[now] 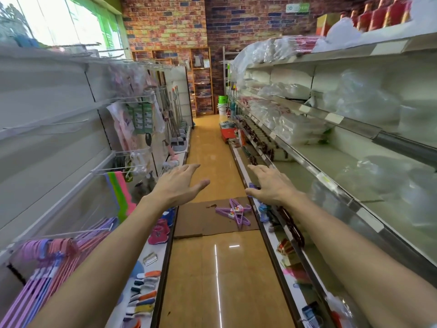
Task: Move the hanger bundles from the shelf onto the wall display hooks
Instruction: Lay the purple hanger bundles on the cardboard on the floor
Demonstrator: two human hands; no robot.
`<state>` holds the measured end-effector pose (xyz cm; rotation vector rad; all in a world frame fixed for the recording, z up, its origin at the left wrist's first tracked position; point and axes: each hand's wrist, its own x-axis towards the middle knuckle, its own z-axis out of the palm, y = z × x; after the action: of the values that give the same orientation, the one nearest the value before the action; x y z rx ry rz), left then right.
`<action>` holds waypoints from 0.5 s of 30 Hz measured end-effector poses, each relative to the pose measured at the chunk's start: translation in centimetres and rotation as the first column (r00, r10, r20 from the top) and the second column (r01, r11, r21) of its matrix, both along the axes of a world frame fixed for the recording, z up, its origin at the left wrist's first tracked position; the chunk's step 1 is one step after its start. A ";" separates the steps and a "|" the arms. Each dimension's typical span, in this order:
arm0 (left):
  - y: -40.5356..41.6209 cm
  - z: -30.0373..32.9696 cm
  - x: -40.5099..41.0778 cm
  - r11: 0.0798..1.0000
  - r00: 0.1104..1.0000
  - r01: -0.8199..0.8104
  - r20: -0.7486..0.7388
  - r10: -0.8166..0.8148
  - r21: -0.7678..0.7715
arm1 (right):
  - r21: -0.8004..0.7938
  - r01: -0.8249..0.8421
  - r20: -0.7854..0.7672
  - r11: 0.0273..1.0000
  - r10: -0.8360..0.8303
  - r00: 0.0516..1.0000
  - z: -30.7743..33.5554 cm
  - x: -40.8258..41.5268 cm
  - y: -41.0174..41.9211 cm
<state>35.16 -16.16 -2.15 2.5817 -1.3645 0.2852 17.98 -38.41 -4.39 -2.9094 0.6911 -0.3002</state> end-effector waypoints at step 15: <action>-17.2 -0.3 24.1 1.000 1.000 -0.028 0.013 0.028 -0.008 | 0.065 -0.027 0.058 0.998 0.024 0.998 1.2 24.8 -17.4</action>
<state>59.30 -33.38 -2.43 2.5990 -1.3300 0.3118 42.80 -55.78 -3.21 -2.8336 0.6422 -0.3498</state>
